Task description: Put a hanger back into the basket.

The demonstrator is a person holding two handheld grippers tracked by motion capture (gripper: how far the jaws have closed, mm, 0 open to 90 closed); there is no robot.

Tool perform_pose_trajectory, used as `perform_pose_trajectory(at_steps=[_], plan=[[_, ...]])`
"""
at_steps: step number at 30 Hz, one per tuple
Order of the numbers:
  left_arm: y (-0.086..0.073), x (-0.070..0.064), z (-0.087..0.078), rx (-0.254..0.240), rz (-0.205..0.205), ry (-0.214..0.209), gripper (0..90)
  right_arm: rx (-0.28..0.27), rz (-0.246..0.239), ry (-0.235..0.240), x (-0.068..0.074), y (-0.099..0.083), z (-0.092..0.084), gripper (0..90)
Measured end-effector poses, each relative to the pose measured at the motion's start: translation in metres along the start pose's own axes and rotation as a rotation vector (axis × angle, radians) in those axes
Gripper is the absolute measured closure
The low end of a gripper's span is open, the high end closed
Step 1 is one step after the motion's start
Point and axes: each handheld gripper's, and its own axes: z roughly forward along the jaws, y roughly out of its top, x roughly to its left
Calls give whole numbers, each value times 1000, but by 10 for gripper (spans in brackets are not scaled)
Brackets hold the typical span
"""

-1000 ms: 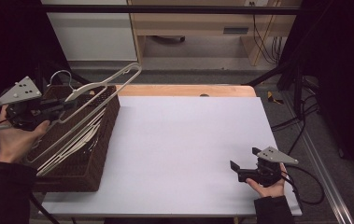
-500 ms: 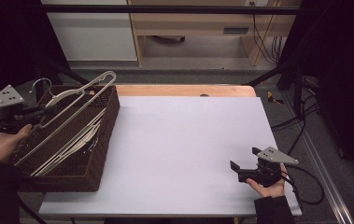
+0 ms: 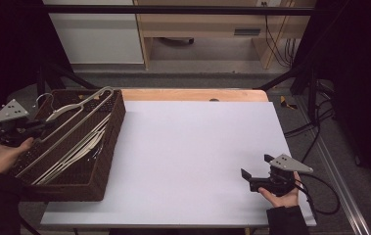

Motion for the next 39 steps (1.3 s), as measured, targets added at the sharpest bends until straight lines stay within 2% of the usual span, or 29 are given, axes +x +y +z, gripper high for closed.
perform_pose_trajectory(at_steps=[3,7,12,14,15,16,18,19,21,24,29,32,39], plan=[[-5,-3,6,3,10,1,856,-2,-4,0,0,0,0,17],[-12,-10,22,60,39,12,856,-4,0,8,1,1,-1,18],[-22,-15,33,90,52,11,856,-5,-5,1,0,1,-1,18],[-26,-17,40,116,75,23,855,-3,-8,5,0,1,-1,18],[-31,-18,44,163,68,18,852,-1,-5,3,1,1,-1,18],[-31,-18,44,163,68,18,851,-1,-5,3,1,1,-1,18],[-37,-17,48,200,48,4,849,0,-5,2,1,1,-1,18],[-42,-17,49,193,14,-9,839,0,-6,3,1,1,0,18],[-44,-17,48,177,-1,-14,829,1,-6,3,1,1,0,18],[-42,-18,49,218,-32,-59,793,3,-7,5,2,1,1,18],[-38,-27,52,283,-18,-73,724,2,-10,6,2,1,0,18],[-36,-32,52,305,-9,-77,694,2,-10,6,3,1,-1,18],[-31,-39,43,301,-1,-77,614,-1,-14,5,3,2,0,18]])
